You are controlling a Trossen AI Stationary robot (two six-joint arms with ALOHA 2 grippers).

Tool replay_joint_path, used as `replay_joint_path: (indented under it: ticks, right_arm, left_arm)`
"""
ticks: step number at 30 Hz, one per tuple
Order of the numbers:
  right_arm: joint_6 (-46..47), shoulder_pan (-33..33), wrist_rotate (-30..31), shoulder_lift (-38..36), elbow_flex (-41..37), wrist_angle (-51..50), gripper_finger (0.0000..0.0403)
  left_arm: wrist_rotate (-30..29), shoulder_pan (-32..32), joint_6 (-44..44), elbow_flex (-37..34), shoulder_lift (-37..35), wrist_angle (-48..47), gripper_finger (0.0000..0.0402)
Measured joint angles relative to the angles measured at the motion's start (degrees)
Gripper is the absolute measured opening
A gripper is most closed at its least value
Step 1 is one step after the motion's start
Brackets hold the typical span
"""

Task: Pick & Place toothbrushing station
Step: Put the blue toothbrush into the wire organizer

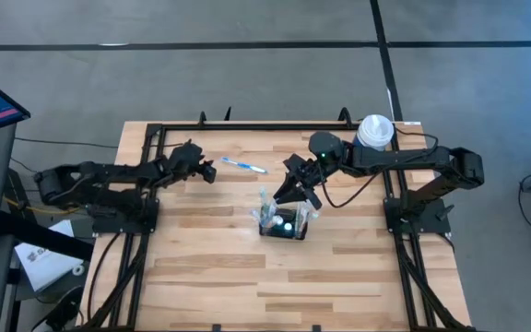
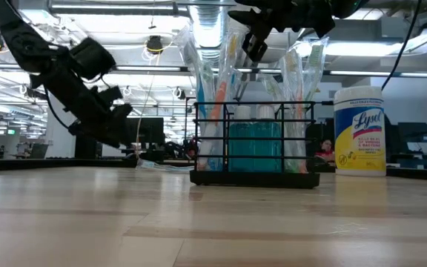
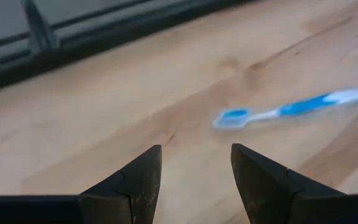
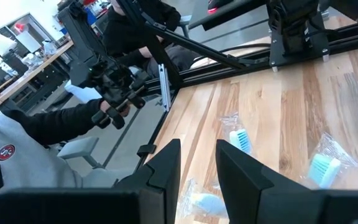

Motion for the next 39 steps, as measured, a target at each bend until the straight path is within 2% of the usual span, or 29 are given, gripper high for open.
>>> replay_joint_path:
  ticks: [3,7,10,22,31,39]
  right_arm:
    - [0.01,0.59,0.79,0.0,0.0,-0.03,0.0093]
    - [0.02,1.27,1.26,0.0,0.0,0.04,0.0093]
    - [0.02,1.55,1.26,0.0,0.0,0.04,0.0093]
    - [0.02,1.59,1.28,0.0,0.0,-0.06,0.0093]
    - [0.02,1.59,1.28,0.0,0.0,-0.17,0.0093]
    - [-0.89,1.59,1.3,0.0,-0.02,-0.19,0.0093]
  left_arm:
    - [0.56,1.43,0.05,0.0,2.85,0.63,0.0186]
    - [6.97,2.55,3.14,0.0,6.84,4.45,0.0187]
    - [9.0,2.6,7.15,0.0,10.05,7.43,0.0187]
    - [7.25,2.77,10.71,0.04,19.26,15.61,0.0187]
    - [7.54,2.82,19.18,0.07,21.57,20.12,0.0184]
    - [8.9,2.84,20.72,0.09,23.69,24.05,0.0165]
